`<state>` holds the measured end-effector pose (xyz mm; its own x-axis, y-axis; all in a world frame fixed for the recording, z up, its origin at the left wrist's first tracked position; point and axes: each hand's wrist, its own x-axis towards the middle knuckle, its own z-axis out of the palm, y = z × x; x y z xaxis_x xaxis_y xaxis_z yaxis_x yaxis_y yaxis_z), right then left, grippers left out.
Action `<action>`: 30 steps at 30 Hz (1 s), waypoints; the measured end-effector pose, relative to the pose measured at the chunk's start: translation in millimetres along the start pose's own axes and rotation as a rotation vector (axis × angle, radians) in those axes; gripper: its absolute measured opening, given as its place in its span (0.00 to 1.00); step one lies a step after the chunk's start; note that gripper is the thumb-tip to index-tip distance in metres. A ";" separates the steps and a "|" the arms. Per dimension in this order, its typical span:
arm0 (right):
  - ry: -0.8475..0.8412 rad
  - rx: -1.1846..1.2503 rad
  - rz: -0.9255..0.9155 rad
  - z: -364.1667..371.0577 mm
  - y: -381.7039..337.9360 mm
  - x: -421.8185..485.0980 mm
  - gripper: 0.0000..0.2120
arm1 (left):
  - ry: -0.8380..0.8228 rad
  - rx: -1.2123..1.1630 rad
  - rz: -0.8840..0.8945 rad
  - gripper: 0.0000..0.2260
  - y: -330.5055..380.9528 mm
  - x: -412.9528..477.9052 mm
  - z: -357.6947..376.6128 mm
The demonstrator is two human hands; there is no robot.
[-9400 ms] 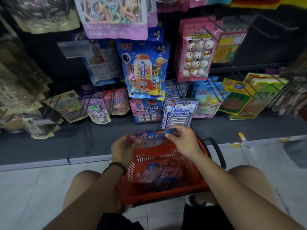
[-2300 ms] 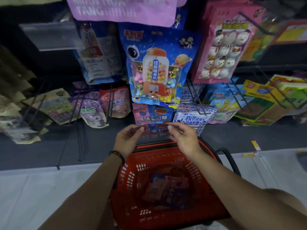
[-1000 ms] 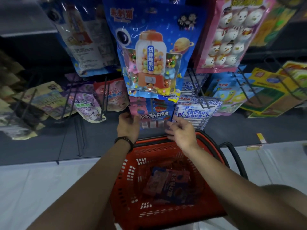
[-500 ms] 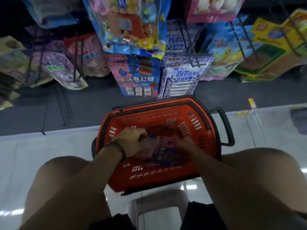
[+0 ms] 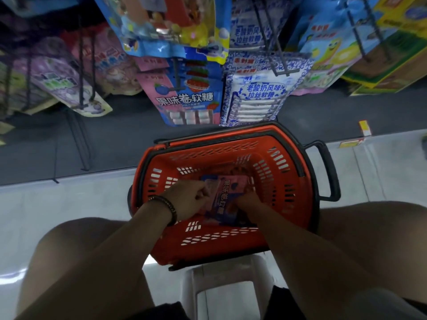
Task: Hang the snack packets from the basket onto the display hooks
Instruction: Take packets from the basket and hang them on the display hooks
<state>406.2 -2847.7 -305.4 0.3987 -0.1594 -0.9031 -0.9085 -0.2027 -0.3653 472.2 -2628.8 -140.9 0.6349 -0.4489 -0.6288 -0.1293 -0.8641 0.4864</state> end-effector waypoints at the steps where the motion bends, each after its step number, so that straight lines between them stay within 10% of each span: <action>1: -0.004 -0.035 0.015 -3.5 -7.2 -10.8 0.11 | 0.003 -0.010 -0.009 0.07 0.2 -0.2 -1.4; 13: -0.017 0.075 -0.259 -46.8 -69.2 -128.0 0.11 | 0.121 -0.041 -0.117 0.12 5.5 -31.9 -19.1; 19: -0.271 0.193 -0.361 -82.8 -96.1 -224.4 0.09 | 0.338 -0.174 -0.023 0.40 26.2 -94.5 -61.4; 26: -0.359 0.125 -0.526 -108.1 -119.8 -306.3 0.26 | 0.325 -0.625 0.240 0.14 48.9 -152.9 -48.2; 30: -0.537 0.499 -0.600 -110.4 -92.8 -311.1 0.35 | 0.503 -0.869 0.195 0.10 54.5 -170.0 -24.0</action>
<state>380.2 -2886.0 34.3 0.8190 0.3283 -0.4706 -0.5682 0.3500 -0.7447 375.5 -2594.2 7.1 0.9339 -0.2437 -0.2618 0.2057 -0.2329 0.9505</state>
